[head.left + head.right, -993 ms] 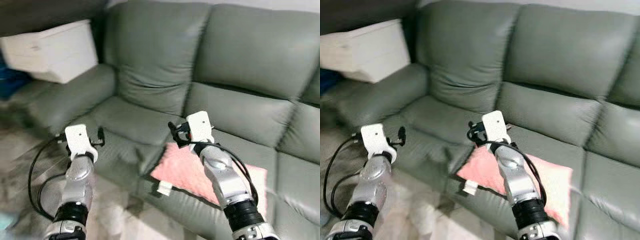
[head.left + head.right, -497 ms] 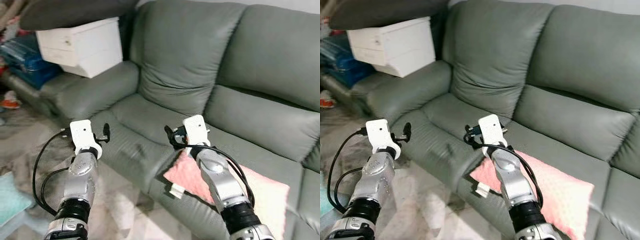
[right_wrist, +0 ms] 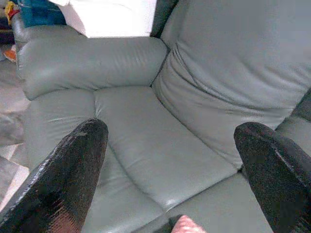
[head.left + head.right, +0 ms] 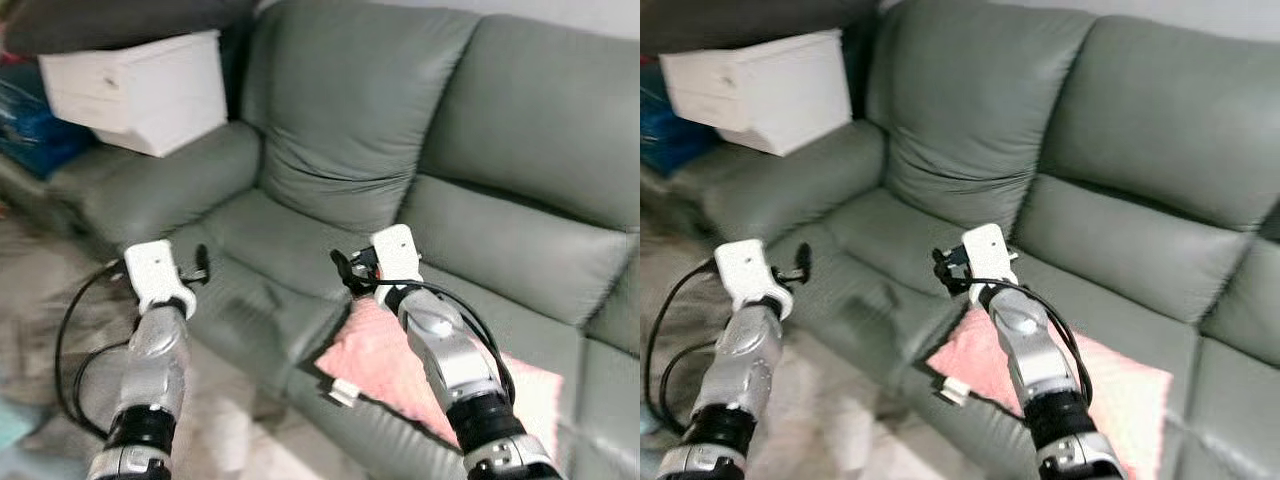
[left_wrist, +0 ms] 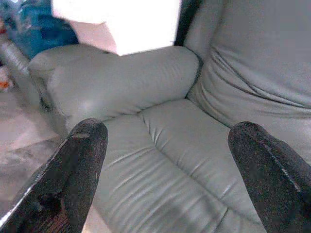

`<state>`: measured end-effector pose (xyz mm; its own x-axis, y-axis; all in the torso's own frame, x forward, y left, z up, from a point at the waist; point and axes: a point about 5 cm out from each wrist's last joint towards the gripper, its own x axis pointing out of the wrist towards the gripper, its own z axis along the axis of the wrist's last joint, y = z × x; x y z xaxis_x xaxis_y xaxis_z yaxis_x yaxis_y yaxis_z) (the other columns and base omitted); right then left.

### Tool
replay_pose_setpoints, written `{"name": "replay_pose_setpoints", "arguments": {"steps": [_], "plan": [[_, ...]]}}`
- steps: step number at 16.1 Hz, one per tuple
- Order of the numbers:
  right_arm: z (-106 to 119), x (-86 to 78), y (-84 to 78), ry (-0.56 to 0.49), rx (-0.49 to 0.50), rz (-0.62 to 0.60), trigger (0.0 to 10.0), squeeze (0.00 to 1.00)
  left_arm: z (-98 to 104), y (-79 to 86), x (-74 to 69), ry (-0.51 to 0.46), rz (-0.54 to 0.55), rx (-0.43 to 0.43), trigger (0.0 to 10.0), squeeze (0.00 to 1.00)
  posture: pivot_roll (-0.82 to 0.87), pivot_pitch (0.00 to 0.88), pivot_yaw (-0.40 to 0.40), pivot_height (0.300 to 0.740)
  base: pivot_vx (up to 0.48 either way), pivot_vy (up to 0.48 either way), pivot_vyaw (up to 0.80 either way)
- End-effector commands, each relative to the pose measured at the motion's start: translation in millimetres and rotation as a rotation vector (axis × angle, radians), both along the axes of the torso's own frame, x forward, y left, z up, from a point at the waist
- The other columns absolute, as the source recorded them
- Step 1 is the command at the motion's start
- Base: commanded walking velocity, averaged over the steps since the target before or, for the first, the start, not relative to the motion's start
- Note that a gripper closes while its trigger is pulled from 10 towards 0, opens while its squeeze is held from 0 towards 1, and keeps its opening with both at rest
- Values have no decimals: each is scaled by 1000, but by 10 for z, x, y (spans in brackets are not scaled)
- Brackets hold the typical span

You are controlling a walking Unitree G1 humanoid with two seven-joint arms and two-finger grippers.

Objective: Move the pillow to the sofa

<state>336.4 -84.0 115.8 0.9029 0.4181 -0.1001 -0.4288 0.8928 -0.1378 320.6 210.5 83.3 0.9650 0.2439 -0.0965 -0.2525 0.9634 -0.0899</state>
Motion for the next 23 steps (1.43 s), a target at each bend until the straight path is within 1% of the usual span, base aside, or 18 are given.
{"name": "replay_pose_setpoints", "arguments": {"steps": [1, 3, 5, 7, 8, 10, 11, 13, 15, 16, 19, 23], "plan": [[57, 21, 94, -19, -7, 48, 10000, 0, -15, 82, -50, -8, 54, -12, 10000, 0, -93, 0, -47, 740, 0, 0, 0], [71, 40, 137, -19, -7, 67, 10000, 0, -15, 82, -62, -14, 69, -8, 10000, 0, -82, 0, -70, 740, 0, 0, 0], [83, 47, 177, -22, -12, 99, 10000, 0, 31, 96, -40, -36, 96, -4, 10000, 0, -80, 0, -89, 740, 0, 0, 0], [87, 42, 180, -33, -26, 116, 10000, 0, 41, 101, -35, -44, 115, 5, 10000, 0, -83, 0, -90, 740, 0, 0, 0], [85, 44, 172, -33, -28, 114, 10000, 0, 34, 90, -35, -40, 114, 3, 10000, 0, -85, 0, -83, 740, 0, 0, 0], [83, 48, 155, -40, -23, 96, 10000, 0, -12, 25, -39, -20, 73, -3, 10000, 0, -93, 0, -61, 740, 0, 0, 0], [82, 48, 154, -42, -16, 86, 10000, 0, -17, 0, -31, -12, 53, 5, 10000, 0, -97, 0, -37, 740, 0, 0, 800], [60, 41, 169, -38, 1, 68, 10000, 0, -16, -40, -2, 3, 19, 21, 10000, 0, -94, 0, -14, 740, 0, 0, 800], [45, 30, 228, -39, 6, 71, 10000, 0, 12, -42, 32, 2, 11, 39, 10000, 0, -94, 0, 2, 740, 0, 0, 800], [58, 28, 263, -51, 3, 82, 10000, 0, 30, -28, 50, 2, 12, 54, 10000, 0, -94, 0, 6, 740, 0, 0, 800], [61, 53, 260, -51, 1, 79, 10000, 0, 33, -20, 60, 3, 13, 63, 10000, 0, -88, 0, 3, 740, 0, 0, 800], [49, 48, 301, -52, -2, 96, 10000, 0, 6, -42, 49, 9, 8, 68, 10000, 0, -84, 0, 2, 740, 0, 0, 800]]}}
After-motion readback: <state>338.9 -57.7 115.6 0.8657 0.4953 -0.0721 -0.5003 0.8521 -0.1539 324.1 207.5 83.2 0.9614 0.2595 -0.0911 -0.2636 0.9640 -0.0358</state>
